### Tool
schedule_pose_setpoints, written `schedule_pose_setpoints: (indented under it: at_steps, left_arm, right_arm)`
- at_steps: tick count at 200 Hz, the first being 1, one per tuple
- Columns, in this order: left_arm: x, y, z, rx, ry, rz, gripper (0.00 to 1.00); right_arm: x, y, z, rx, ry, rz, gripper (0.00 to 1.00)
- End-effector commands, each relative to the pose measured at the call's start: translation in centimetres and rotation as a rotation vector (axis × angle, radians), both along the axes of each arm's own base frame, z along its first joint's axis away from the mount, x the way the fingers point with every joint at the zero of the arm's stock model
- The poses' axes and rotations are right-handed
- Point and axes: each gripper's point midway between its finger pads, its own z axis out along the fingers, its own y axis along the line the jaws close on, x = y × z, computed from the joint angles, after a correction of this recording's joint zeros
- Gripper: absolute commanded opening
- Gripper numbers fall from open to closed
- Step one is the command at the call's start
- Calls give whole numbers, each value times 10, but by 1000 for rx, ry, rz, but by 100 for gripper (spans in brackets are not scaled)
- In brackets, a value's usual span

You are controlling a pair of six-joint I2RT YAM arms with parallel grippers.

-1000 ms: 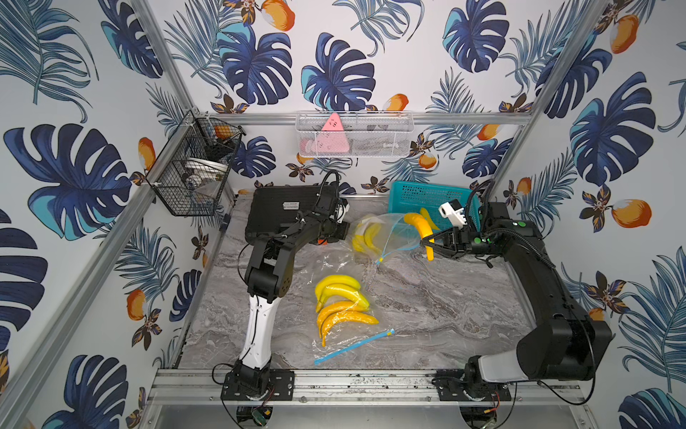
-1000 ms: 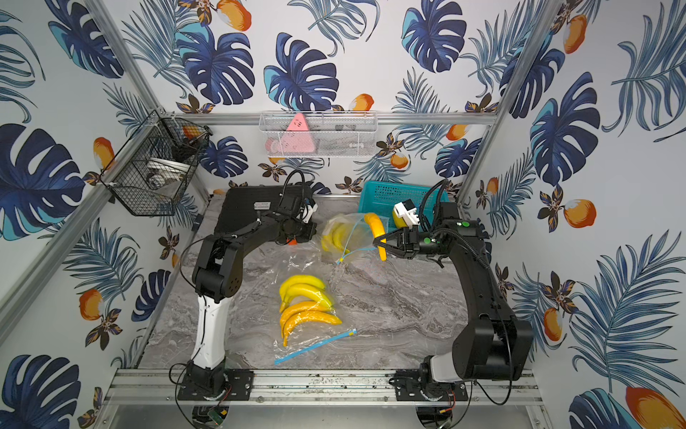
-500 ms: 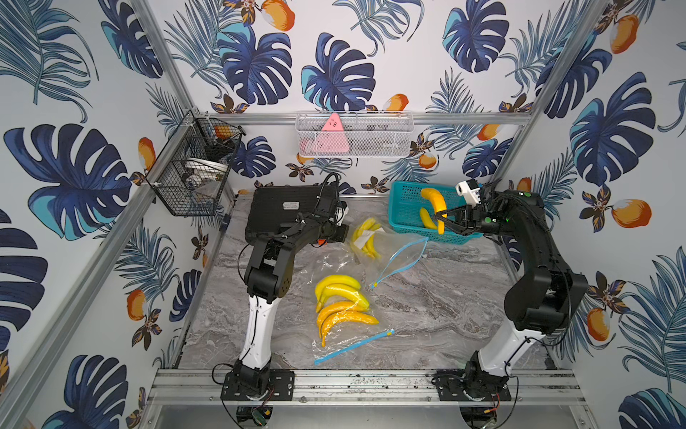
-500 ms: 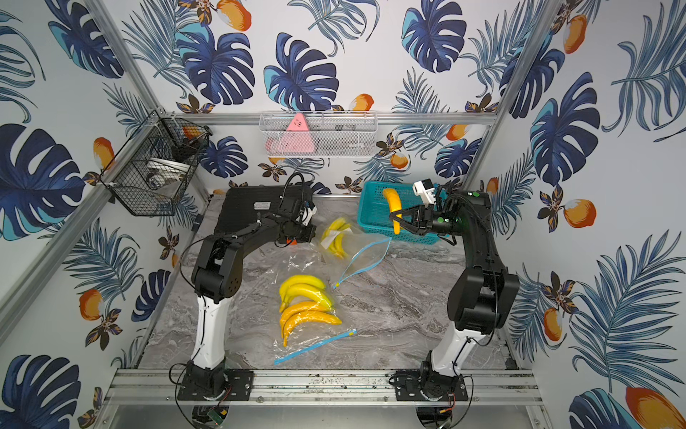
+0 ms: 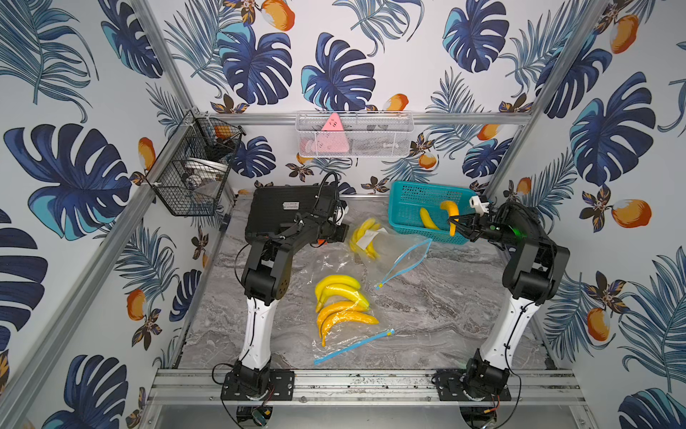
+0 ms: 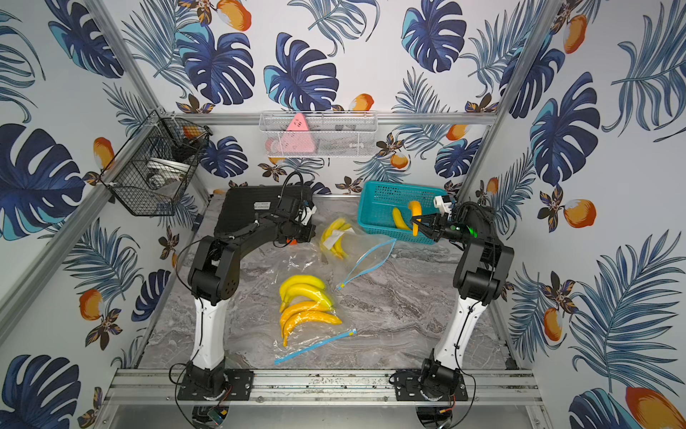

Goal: Open the zip-top bag and take out the banana
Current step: Place the banana in the basket.

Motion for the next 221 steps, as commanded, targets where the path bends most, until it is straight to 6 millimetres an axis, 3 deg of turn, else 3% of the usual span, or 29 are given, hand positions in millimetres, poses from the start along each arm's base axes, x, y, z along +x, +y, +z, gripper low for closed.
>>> schedule_pose_setpoints:
  at_steps: [1,16,61,106,116,132,139,144,147,192,221]
  left_arm:
    - [4,-4,3,-12,-10,-8,0]
    - [5,-6,2,-15,-5,-10,0]
    - [6,-9,-1,-12,-1,-14,0]
    - [6,-10,-4,-11,8,-18,0]
    - [6,-9,-4,-12,7,-17,0]
    - [6,-10,-5,-17,12,-20,0]
    - [6,-11,-5,-17,12,-20,0]
    - [6,-11,-5,-17,12,-20,0]
    - [6,-11,-5,-18,12,-20,0]
    - [5,-12,-6,-21,18,-20,0]
    - [6,-13,-4,-33,16,-20,0]
  right_arm:
    - [4,-8,22,83,-34,-66,4]
    - [12,-17,11,106,3,-85,10]
    - [34,-36,-22,132,70,-108,16]
    - [47,-42,-40,156,123,-109,41]
    - [49,-43,-45,163,140,-109,52]
    - [52,-44,-48,171,158,-110,57]
    - [52,-44,-48,172,162,-108,72]
    - [52,-44,-48,173,164,-109,94]
    - [52,-44,-47,173,163,-110,99]
    - [33,-39,-14,128,82,-108,100]
    - [26,-51,-2,139,122,-134,100]
